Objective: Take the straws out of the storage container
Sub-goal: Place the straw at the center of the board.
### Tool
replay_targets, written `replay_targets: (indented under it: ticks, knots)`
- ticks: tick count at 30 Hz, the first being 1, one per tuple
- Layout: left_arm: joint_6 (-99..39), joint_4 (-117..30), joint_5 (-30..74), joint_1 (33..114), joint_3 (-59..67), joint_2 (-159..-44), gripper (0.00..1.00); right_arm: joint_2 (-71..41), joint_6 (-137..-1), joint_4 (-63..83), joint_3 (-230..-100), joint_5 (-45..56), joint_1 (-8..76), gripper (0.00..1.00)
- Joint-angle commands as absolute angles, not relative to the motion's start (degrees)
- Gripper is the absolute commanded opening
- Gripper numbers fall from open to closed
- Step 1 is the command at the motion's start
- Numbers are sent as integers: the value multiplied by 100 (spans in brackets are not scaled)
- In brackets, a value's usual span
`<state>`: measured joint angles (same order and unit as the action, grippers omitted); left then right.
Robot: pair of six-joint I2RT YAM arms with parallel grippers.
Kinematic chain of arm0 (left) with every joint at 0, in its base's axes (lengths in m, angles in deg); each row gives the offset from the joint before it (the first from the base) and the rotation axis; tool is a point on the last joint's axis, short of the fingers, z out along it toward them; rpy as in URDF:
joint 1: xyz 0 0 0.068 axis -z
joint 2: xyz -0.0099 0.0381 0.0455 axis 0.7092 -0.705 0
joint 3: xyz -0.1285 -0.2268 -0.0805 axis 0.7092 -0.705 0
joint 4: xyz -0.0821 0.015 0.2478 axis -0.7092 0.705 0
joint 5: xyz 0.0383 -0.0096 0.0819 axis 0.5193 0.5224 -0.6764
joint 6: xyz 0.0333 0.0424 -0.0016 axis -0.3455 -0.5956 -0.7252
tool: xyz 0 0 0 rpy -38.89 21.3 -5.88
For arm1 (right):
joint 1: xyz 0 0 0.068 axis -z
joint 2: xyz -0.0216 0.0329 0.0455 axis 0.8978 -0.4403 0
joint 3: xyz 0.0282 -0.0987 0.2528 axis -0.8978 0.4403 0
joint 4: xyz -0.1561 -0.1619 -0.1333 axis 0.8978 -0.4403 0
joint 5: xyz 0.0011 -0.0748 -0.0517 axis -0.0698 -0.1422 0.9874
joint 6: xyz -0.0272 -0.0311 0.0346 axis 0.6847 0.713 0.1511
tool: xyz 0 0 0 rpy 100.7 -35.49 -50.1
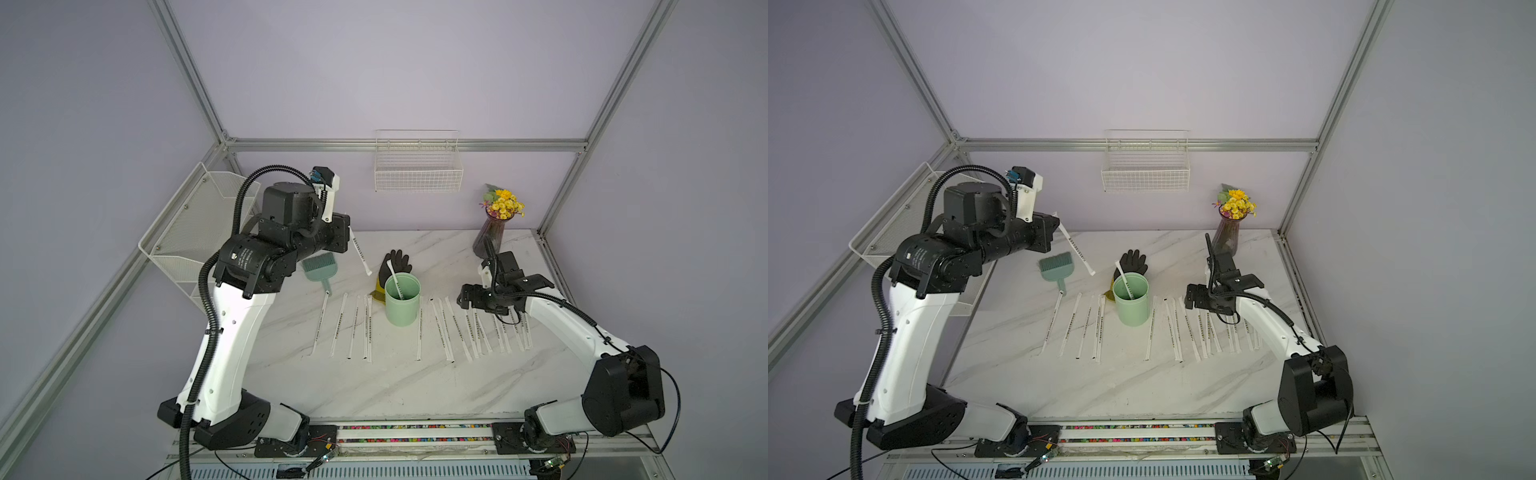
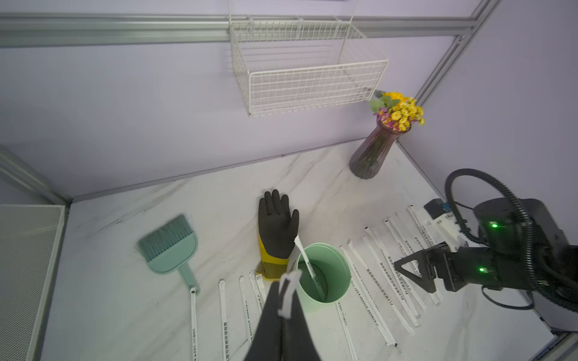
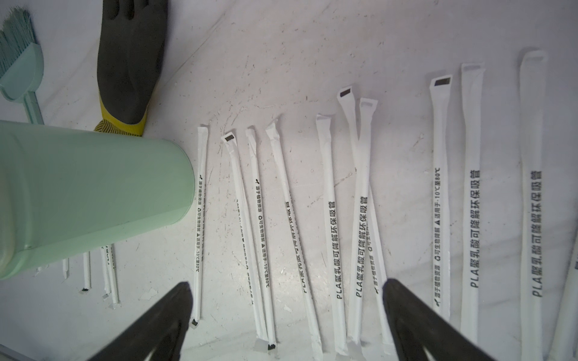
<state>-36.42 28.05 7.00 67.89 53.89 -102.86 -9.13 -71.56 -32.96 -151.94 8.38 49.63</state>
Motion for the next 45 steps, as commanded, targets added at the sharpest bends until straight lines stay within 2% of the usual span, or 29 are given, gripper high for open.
replay_targets:
  ticks: [1,6,14,26,45]
  knots:
    - [-3592,3712,294,6639,5651,-10848,4,-753,-7130,-3388,-15235,775,4980,97]
    - [-3552,4570,352,6397,6020,-11743,5,-745,-7097,-3377,-15145,766,4981,97]
    - [-3552,4973,185,6262,5720,-12776,5,-774,-7043,-3359,-15106,775,4987,97]
    - [-3964,5118,1070,5865,5604,-14084,5,-910,-7006,-3236,-14976,759,4988,97]
    - [-4065,4769,1358,5827,5241,-14600,5,-1074,-7043,-3112,-14895,694,4983,97]
